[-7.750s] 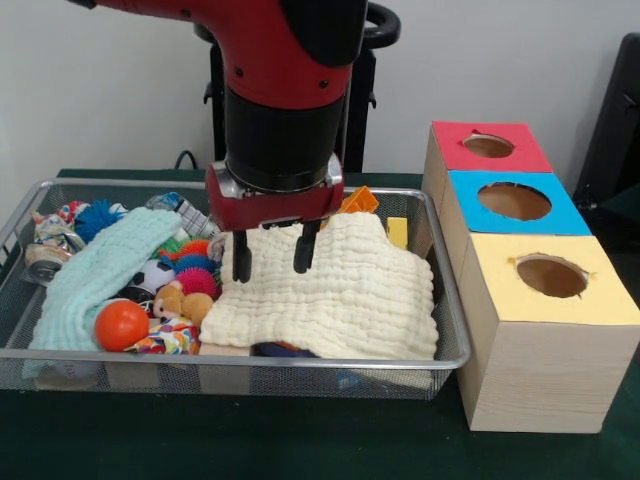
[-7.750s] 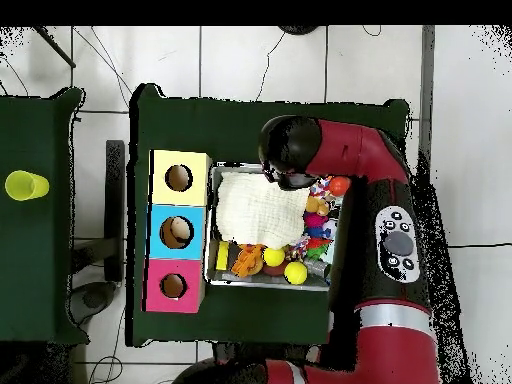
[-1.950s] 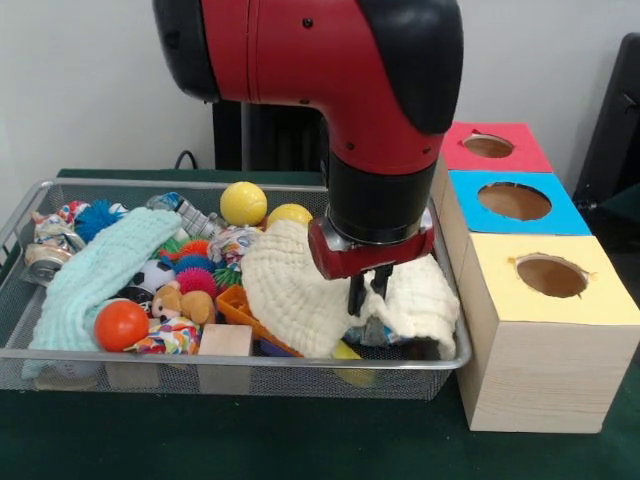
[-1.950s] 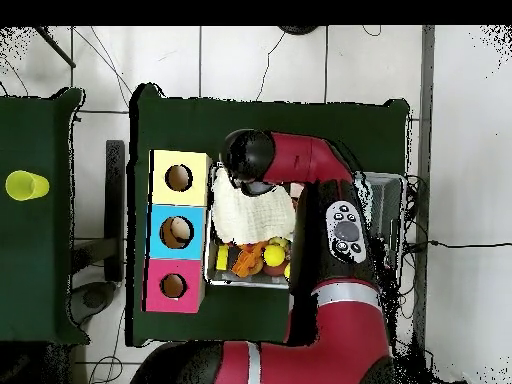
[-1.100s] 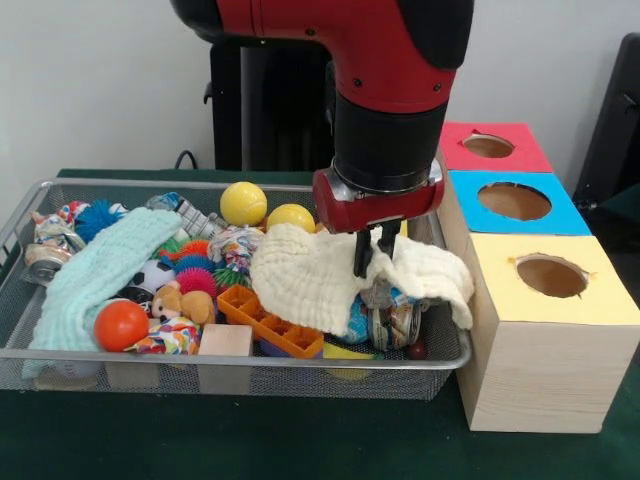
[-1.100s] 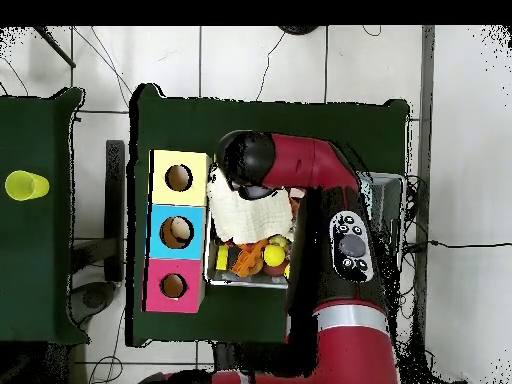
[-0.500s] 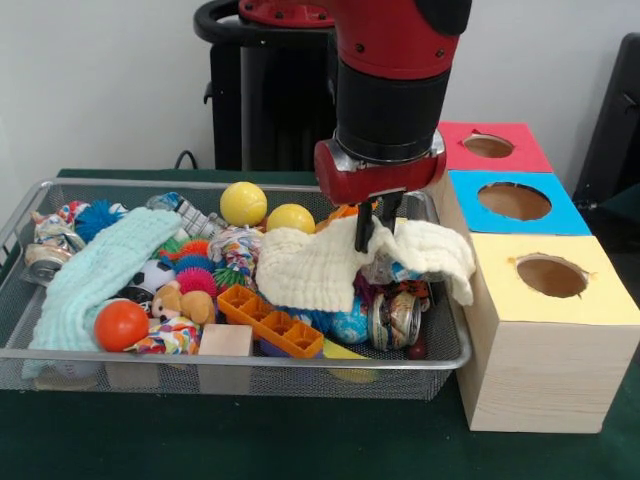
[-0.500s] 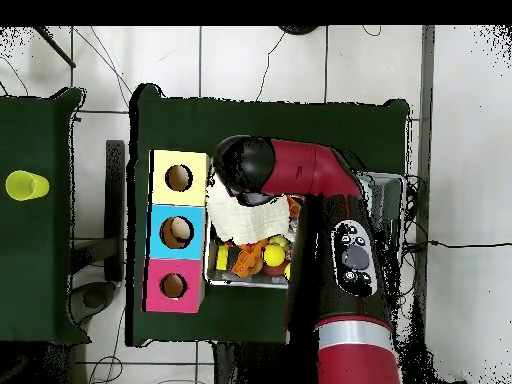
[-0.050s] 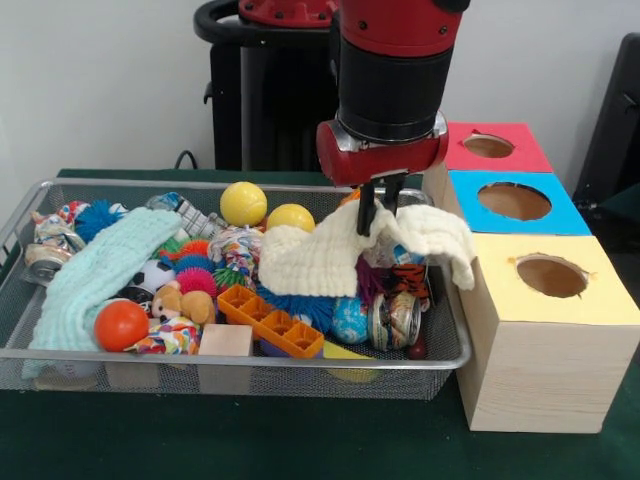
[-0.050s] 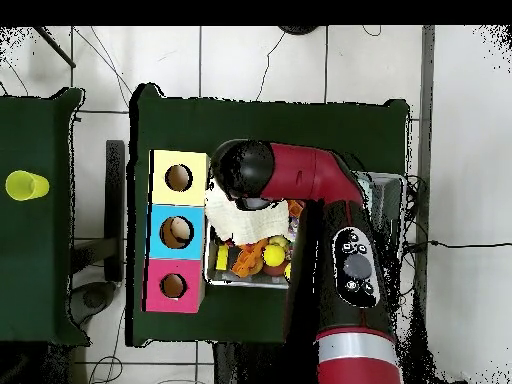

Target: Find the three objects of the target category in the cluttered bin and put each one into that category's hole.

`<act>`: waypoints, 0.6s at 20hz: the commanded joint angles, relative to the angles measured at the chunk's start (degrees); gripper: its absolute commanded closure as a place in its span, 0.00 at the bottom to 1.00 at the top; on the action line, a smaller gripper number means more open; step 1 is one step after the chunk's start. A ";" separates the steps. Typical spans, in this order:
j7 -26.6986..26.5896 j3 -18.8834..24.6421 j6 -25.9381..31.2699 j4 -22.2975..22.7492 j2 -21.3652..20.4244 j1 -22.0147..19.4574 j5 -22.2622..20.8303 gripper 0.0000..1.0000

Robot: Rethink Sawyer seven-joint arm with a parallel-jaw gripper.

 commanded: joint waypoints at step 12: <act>6.71 0.85 6.65 6.82 -2.09 -1.91 1.33 1.00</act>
